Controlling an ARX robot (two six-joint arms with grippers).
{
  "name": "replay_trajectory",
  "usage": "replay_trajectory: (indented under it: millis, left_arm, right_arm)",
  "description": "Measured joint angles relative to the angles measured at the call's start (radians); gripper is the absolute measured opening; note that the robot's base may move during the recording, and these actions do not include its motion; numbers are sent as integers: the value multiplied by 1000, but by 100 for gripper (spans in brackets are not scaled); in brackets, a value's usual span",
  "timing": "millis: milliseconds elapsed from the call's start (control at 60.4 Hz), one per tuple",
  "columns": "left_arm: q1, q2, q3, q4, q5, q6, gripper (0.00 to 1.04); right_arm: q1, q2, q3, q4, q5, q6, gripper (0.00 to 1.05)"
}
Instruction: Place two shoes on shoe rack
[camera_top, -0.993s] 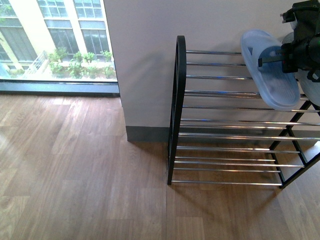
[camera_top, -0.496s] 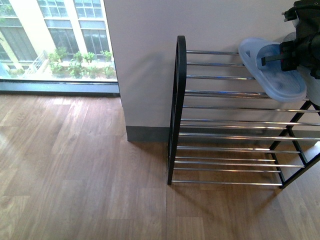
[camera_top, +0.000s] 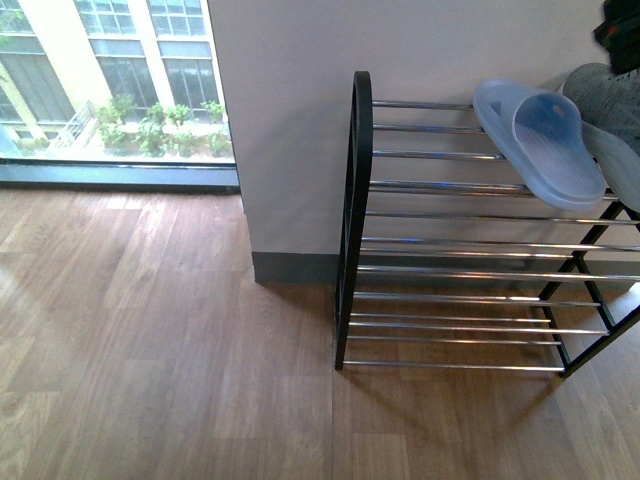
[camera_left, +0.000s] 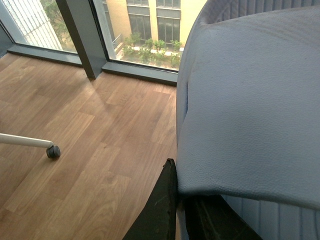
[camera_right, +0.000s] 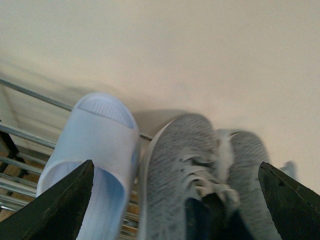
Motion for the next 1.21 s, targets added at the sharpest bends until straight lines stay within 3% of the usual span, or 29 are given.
replay_trajectory:
  millis: [165,381,1109,1208]
  left_arm:
    - [0,0,0,0,0,0,2]
    - [0,0,0,0,0,0,2]
    - [0,0,0,0,0,0,2]
    - [0,0,0,0,0,0,2]
  right_arm:
    - [-61,-227,-114,-35,-75,-69,95]
    - [-124,-582,-373,-94,-92,-5,95]
    - [-125,-607,-394,-94,-97,14,95]
    - [-127,-612,-467,97,-232,156,84]
